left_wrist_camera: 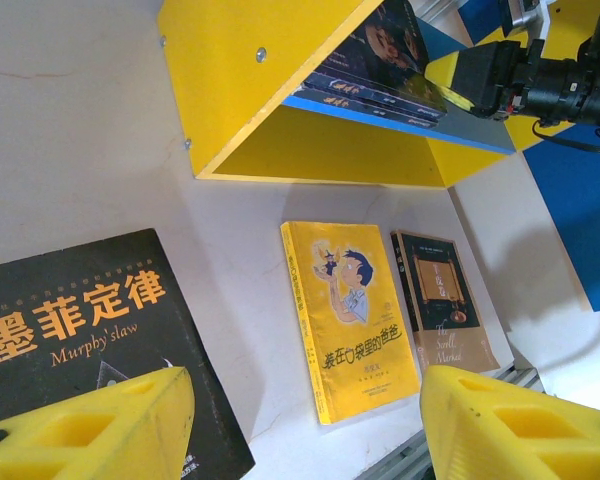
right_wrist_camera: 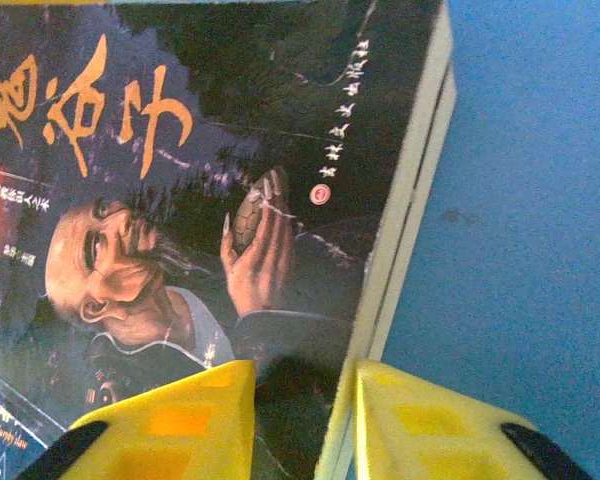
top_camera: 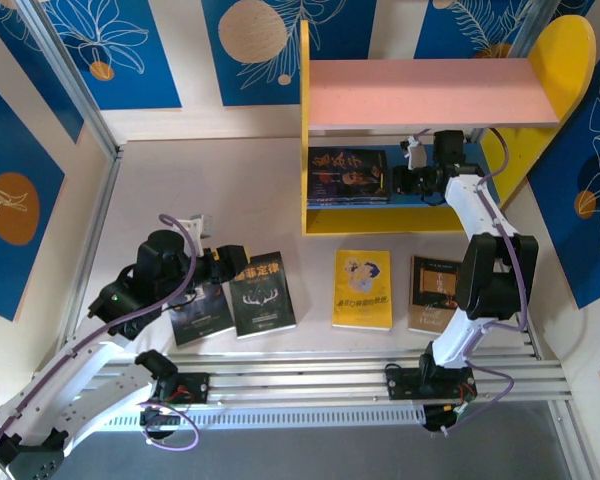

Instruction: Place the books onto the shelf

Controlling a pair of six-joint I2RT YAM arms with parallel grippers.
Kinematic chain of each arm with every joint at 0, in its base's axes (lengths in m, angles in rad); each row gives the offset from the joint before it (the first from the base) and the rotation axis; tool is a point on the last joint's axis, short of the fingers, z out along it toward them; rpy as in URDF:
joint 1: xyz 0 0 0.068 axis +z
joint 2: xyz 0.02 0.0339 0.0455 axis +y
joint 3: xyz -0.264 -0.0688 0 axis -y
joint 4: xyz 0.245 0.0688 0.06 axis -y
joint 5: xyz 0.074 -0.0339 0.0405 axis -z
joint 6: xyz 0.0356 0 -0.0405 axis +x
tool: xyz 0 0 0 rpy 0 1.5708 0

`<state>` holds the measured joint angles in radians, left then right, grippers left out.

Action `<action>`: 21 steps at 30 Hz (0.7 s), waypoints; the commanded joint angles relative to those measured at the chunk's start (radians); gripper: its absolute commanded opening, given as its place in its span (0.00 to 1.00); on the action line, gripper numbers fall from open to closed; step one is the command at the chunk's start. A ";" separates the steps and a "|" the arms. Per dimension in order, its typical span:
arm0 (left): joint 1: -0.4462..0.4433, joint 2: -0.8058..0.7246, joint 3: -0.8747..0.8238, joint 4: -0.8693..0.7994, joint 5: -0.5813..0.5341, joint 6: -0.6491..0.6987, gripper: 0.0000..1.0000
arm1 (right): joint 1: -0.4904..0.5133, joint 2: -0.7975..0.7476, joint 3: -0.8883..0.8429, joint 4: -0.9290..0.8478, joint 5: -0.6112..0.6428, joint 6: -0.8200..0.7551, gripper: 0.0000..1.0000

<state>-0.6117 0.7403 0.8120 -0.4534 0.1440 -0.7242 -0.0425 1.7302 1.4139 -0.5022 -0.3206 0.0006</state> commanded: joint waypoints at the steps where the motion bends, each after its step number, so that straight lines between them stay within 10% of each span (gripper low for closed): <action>1: -0.005 -0.012 -0.007 0.008 -0.011 0.003 0.62 | 0.014 -0.050 -0.057 -0.044 -0.016 -0.025 0.26; 21: -0.005 -0.014 0.010 -0.008 -0.012 0.006 0.62 | -0.031 -0.017 -0.002 -0.046 -0.082 -0.103 0.20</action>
<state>-0.6117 0.7403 0.8120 -0.4538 0.1440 -0.7242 -0.0608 1.6817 1.3777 -0.5117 -0.3283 -0.0738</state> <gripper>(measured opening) 0.621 0.204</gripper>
